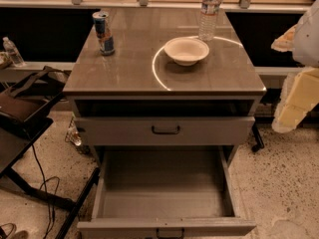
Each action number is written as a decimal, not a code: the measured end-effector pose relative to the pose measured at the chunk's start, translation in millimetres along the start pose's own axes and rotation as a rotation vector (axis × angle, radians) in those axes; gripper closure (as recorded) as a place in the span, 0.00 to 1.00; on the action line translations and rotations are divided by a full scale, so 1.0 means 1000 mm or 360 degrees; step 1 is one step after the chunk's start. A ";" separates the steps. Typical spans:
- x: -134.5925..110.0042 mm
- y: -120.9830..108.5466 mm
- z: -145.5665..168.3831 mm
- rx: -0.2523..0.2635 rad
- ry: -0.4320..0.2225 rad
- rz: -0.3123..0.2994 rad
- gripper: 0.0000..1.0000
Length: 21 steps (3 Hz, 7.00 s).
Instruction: Place redbull can into middle drawer
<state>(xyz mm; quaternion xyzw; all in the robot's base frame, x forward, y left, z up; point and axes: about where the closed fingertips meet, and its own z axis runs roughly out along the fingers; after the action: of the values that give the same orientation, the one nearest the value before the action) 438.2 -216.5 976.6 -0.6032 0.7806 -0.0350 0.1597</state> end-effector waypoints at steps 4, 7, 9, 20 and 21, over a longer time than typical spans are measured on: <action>-0.018 -0.008 0.053 0.0159 -0.0647 0.0484 0.00; -0.081 -0.073 0.036 0.0570 -0.1585 0.0575 0.00; -0.126 -0.086 0.036 0.0506 -0.1669 0.0531 0.00; -0.454 -0.257 0.220 0.0286 -0.1982 0.0783 0.26; -0.457 -0.255 0.220 0.0280 -0.1981 0.0777 0.57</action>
Offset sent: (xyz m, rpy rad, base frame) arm 0.0142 0.0118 -0.0034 0.1095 -0.1209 -0.0913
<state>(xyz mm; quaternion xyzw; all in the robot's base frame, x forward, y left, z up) 840.5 180.4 925.7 -0.3019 0.6512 0.2930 0.6316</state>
